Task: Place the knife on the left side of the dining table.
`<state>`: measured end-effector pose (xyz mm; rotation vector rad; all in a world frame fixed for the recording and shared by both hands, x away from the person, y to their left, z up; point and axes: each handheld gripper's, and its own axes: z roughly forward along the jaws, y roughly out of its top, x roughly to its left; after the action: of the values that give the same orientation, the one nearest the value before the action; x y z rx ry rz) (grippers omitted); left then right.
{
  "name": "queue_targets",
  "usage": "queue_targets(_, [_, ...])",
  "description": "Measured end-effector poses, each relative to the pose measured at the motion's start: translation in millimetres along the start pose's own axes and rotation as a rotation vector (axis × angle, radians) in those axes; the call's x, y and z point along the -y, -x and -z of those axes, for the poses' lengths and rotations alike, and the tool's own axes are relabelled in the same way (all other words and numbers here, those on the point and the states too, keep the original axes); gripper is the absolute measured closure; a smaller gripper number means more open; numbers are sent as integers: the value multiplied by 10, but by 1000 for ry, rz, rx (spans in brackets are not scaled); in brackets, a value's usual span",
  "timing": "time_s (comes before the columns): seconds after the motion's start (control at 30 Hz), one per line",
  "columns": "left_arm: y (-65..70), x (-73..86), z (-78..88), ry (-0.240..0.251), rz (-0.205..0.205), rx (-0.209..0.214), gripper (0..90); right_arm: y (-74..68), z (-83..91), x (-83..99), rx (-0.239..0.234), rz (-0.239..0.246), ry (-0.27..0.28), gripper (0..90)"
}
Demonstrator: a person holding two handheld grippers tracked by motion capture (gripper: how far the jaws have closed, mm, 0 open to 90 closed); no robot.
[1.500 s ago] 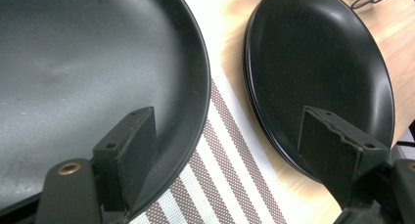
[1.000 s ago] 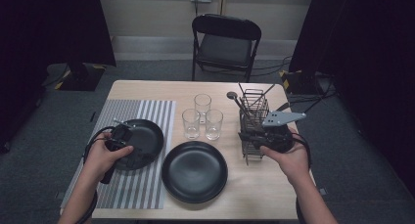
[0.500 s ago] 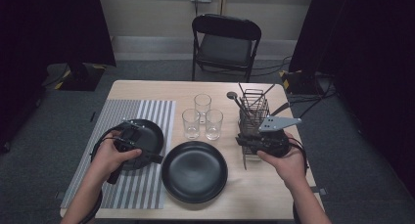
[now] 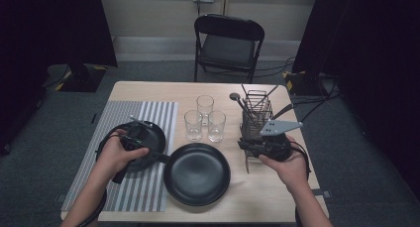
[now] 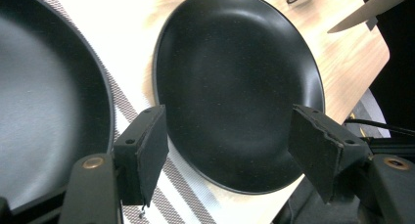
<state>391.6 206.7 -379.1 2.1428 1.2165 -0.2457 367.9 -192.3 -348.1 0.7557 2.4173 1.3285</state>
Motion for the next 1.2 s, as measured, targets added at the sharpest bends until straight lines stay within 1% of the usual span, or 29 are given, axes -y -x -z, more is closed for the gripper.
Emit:
queue_targets(0.1, [71, -44, -26, 2, 6, 24, 326, -8, -13, 5, 3, 5, -7, 799])
queue_targets(0.17, [91, -71, -22, -6, -14, 24, 329, -13, -20, 3, 1, 9, -8, 799])
queue_targets(0.2, [114, -90, -19, -2, -12, 24, 332, -14, -22, 0, 2, 14, -9, 800])
queue_targets(0.23, [137, -104, -20, 7, 0, 30, 334, -14, -21, -3, 5, 16, -11, 799])
queue_targets(0.3, [153, -135, -7, 7, -13, 30, 339, -9, -18, -3, 5, 15, -10, 800])
queue_targets(0.33, [176, -149, -9, 20, 2, 29, 339, -4, -16, -3, 7, 15, -9, 800])
queue_targets(0.37, [192, -163, -5, 19, 4, 29, 342, 0, -14, -1, 7, 14, -6, 800])
queue_targets(0.43, [215, -193, 1, 8, -14, 34, 343, 5, -9, 2, 11, 13, -7, 800])
queue_targets(0.47, [238, -205, -2, 14, -8, 32, 343, 8, -7, 5, 11, 12, -8, 800])
queue_targets(0.5, [252, -222, 1, 7, -18, 40, 343, 10, -5, 8, 11, 12, -8, 800])
queue_targets(0.53, [272, -233, -2, 13, -10, 38, 343, 8, -2, 13, 14, 11, -8, 800])
queue_targets(0.57, [285, -249, 1, 10, -19, 36, 343, 6, 0, 16, 14, 12, -8, 800])
queue_targets(0.6, [305, -263, 0, 14, -16, 44, 343, 3, 0, 22, 15, 13, -9, 799])
queue_targets(0.67, [340, -287, 1, 18, -13, 47, 343, -9, 1, 37, 18, 18, -16, 800])
queue_targets(0.7, [347, -297, 6, 13, -20, 51, 343, -13, 1, 43, 18, 19, -19, 800])
queue_targets(0.73, [363, -309, 2, 19, -15, 57, 343, -18, 0, 51, 21, 21, -22, 800])
queue_targets(0.77, [379, -317, 1, 20, -4, 50, 350, -24, -2, 61, 23, 26, -28, 800])
queue_targets(0.8, [384, -326, 1, 16, -12, 49, 355, -28, -3, 69, 23, 26, -29, 800])
queue_targets(0.83, [407, -339, -6, 22, -4, 51, 354, -28, -2, 75, 21, 26, -28, 800])
queue_targets(0.87, [405, -349, 4, 6, -20, 50, 354, -35, -2, 82, 23, 25, -27, 799])
queue_targets(0.9, [421, -362, 4, 10, -23, 51, 354, -39, -2, 84, 25, 25, -29, 800])
queue_targets(0.93, [443, -374, 6, 15, -15, 50, 354, -45, -2, 86, 26, 28, -31, 800])
queue_targets(0.97, [450, -388, 11, 10, -30, 58, 355, -50, 0, 85, 23, 29, -34, 800])
queue_targets(1.0, [477, -399, 8, 18, -19, 56, 358, -57, 2, 84, 24, 31, -36, 800])
queue_targets(1.07, [506, -428, 9, 14, -36, 65, 368, -64, 4, 78, 26, 34, -36, 800])
queue_targets(1.1, [529, -440, 10, 14, -30, 70, 372, -69, 5, 74, 26, 35, -37, 800])
queue_targets(1.2, [573, -491, 17, 10, -53, 64, 371, -80, 5, 67, 29, 37, -37, 800])
